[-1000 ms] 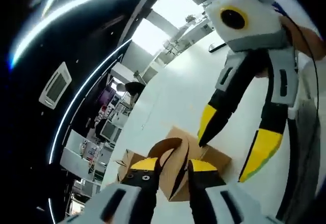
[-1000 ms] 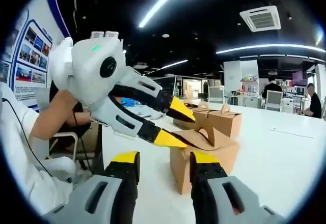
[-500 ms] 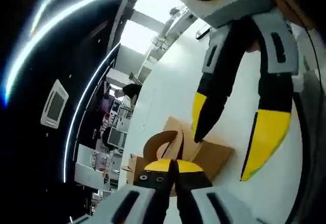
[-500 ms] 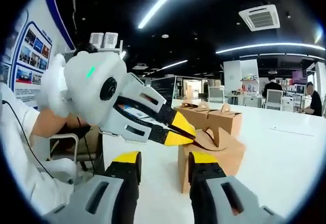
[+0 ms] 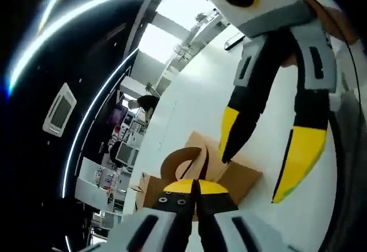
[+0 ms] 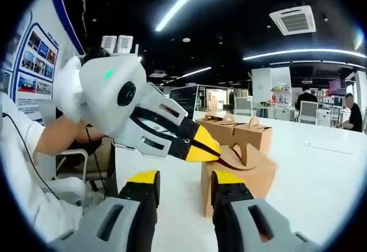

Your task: Pick up one paper box from the group, open the paper box, and remove the item inside

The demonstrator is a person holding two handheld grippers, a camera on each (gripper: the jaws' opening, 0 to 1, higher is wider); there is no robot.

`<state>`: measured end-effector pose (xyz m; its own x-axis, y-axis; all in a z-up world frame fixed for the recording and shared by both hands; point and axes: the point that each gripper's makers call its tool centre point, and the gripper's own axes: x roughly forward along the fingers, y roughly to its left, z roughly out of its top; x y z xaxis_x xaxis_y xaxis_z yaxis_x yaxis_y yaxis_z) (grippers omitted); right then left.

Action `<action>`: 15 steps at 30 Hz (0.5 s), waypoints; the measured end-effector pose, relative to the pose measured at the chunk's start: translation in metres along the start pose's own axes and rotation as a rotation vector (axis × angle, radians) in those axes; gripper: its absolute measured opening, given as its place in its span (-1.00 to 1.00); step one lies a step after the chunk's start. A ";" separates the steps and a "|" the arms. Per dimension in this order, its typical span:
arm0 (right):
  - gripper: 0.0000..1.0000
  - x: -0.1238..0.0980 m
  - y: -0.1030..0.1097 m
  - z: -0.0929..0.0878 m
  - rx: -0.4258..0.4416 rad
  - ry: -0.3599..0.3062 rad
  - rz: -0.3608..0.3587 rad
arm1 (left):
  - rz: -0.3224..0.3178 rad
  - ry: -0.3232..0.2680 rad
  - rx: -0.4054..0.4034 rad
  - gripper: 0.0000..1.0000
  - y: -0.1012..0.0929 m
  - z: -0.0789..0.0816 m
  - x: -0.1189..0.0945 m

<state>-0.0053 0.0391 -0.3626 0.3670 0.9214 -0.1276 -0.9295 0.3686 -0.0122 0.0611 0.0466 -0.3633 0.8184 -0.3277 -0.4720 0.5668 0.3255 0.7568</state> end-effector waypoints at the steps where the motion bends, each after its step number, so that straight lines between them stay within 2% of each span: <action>1: -0.27 0.000 0.000 0.000 -0.001 0.001 0.001 | -0.005 -0.006 -0.028 -0.94 0.000 0.000 0.000; 7: -0.29 -0.002 -0.001 -0.001 -0.017 0.018 0.001 | -0.031 -0.039 -0.192 -0.94 0.002 0.001 0.002; 15: -0.29 -0.002 -0.001 -0.002 -0.044 0.038 -0.002 | -0.038 -0.041 -0.218 -0.94 0.000 0.004 -0.005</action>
<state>-0.0050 0.0360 -0.3641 0.3684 0.9149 -0.1650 -0.9296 0.3642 -0.0564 0.0569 0.0449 -0.3590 0.7944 -0.3778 -0.4757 0.6074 0.4950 0.6213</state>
